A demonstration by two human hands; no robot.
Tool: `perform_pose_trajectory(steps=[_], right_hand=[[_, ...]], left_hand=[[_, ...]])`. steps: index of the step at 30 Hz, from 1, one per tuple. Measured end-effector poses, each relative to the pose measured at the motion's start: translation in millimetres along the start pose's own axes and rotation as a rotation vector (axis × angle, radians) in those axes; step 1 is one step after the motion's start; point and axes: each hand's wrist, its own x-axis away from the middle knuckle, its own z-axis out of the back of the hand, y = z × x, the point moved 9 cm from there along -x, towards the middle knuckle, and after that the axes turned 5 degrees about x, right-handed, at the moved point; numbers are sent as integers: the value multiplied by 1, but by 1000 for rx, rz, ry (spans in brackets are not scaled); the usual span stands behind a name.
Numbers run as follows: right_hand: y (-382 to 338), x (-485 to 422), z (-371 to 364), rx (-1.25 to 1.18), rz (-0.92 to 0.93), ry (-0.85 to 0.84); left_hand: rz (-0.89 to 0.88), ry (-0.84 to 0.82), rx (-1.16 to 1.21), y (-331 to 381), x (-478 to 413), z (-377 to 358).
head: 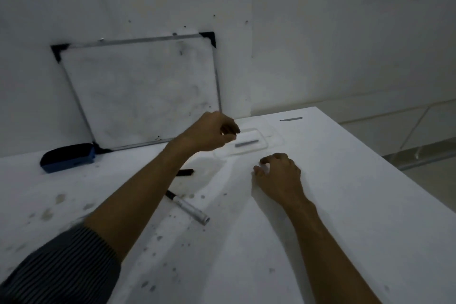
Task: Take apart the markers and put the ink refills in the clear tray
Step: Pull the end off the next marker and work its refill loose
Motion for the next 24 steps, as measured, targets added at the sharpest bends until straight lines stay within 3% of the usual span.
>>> perform_pose_trajectory(steps=[5,9,13,16,24], right_hand=[[-53,35,-21,-177,158,-205],[-101,63,-42,-138,257,-313],[-117,91,-61,-23,248,-279],[-120,101,-63,42,250,-158],[-127,110,-42,-397,250,-149]], left_hand=[[35,48,89,-17,102,15],[68,158,134,-39,172,20],[106,303,153,-59,223,20],[62,412,180,-65,250,13],[-80,512,29,-57,257,13]])
